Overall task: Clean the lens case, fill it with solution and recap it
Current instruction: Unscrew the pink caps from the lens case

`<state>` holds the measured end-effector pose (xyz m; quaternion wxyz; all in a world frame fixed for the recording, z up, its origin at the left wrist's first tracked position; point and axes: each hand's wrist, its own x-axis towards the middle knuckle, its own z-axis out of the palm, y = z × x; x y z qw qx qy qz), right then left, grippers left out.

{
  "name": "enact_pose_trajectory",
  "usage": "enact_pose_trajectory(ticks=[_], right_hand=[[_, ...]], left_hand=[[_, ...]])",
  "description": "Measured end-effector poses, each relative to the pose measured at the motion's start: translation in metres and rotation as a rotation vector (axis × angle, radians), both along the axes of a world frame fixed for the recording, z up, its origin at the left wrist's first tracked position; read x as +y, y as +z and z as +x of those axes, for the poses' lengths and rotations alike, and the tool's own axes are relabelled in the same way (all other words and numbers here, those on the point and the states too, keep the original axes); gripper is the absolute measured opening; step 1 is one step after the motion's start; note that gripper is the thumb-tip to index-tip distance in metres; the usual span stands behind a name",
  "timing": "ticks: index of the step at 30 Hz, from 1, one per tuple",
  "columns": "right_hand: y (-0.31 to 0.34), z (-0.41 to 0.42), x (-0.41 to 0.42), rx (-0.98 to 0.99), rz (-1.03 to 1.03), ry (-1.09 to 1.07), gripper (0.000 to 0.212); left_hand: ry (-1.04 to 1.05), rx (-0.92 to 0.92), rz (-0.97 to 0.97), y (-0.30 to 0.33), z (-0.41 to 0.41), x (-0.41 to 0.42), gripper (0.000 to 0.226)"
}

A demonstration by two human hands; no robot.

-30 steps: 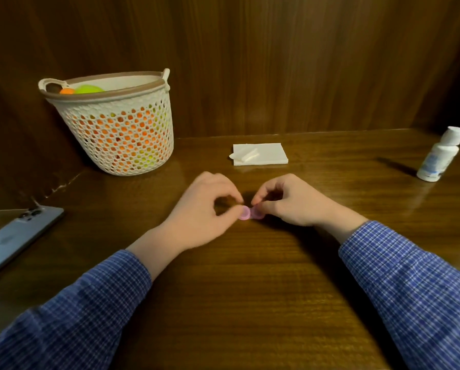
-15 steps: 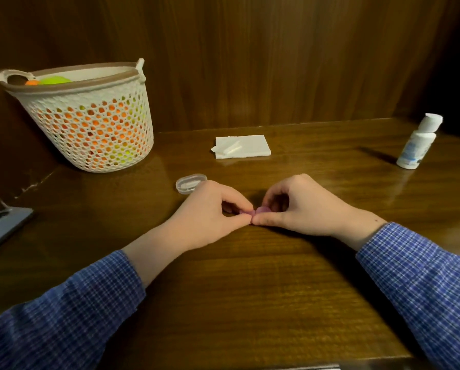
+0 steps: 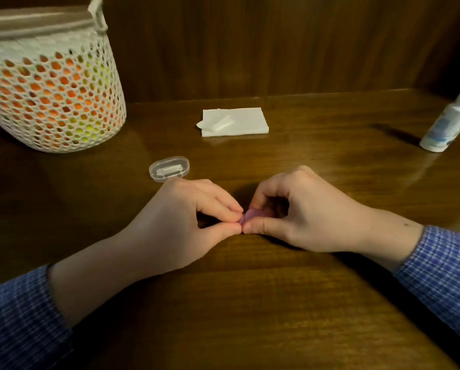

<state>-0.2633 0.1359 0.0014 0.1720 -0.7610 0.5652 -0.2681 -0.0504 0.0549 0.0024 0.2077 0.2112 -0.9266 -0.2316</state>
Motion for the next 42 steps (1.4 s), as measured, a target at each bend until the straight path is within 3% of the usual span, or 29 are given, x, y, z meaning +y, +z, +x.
enact_pose_trajectory(ticks=[21,29,36,42], right_hand=[[0.007,-0.009,-0.011,-0.041,0.044,0.18,0.02],[0.007,-0.006,-0.007,0.028,0.007,0.144,0.02],[0.003,0.004,0.006,0.2,-0.08,-0.033,0.043],[0.001,0.005,0.005,0.15,-0.054,0.002,0.04]], left_hand=[[0.014,-0.032,0.007,0.005,0.0,0.006,0.017],[0.001,-0.024,0.04,0.004,0.0,0.004,0.018],[0.08,0.021,0.085,0.0,0.002,0.007,0.021],[0.102,0.052,0.081,-0.002,0.003,0.01,0.019]])
